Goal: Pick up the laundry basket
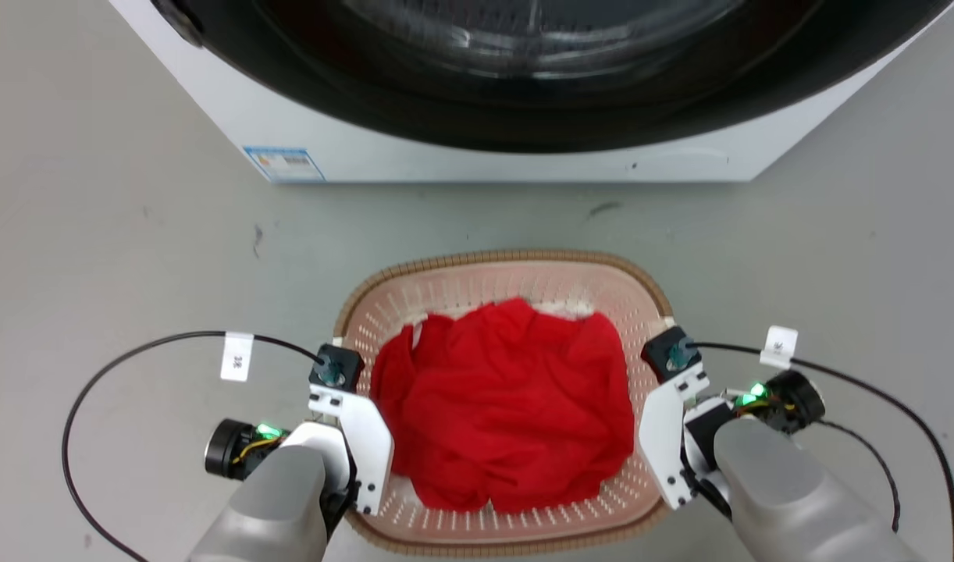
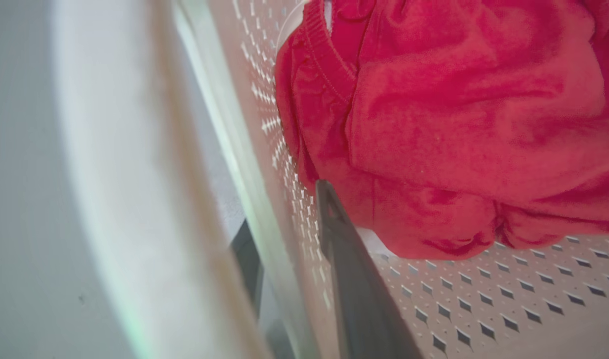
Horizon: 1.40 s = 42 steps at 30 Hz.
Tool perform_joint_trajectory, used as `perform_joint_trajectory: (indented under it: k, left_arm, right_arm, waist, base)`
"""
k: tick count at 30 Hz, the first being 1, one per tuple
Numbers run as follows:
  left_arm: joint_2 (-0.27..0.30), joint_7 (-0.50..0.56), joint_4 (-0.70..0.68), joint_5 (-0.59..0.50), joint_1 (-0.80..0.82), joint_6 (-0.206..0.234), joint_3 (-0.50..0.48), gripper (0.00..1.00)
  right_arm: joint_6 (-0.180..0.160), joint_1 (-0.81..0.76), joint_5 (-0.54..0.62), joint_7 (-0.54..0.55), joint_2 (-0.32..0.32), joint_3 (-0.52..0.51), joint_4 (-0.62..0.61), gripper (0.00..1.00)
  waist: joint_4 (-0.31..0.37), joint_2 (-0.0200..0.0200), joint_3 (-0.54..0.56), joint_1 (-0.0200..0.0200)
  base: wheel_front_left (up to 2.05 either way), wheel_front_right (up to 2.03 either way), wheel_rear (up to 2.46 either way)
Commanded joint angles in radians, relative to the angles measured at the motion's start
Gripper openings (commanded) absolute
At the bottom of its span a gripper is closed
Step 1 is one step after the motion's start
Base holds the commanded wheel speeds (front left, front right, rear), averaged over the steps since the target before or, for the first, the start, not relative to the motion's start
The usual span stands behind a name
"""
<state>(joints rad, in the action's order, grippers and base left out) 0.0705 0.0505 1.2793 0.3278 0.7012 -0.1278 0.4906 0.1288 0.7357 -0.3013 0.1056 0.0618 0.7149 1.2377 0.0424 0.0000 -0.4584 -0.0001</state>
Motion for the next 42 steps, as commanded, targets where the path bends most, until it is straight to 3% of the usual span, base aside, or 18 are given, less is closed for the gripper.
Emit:
perform_joint_trajectory:
  k: [1, 28, 42]
  left_arm:
    - [-0.018, 0.017, -0.016, 0.015, -0.025, -0.003, 0.032, 0.00]
    - [0.062, 0.202, -0.134, 0.362, -0.226, -0.005, 0.320, 0.00]
    - [0.085, 0.234, -0.150, 0.477, -0.266, -0.006, 0.435, 0.00]
  right_arm:
    - [0.003, -0.013, -0.018, 0.009, -0.022, 0.027, -0.023, 0.00]
    - [0.006, -0.185, -0.295, 0.174, -0.004, 0.315, -0.051, 0.00]
    - [0.006, -0.218, -0.430, 0.222, 0.042, 0.462, -0.098, 0.00]
  waist:
    - [-0.004, 0.0000, 0.057, 0.0001]
    - [-0.004, 0.0000, 0.398, 0.0001]
    - [0.005, 0.0000, 0.477, 0.0001]
  base:
    - [0.00, 0.00, 0.00]
    - [0.00, 0.00, 0.00]
    - [0.00, 0.00, 0.00]
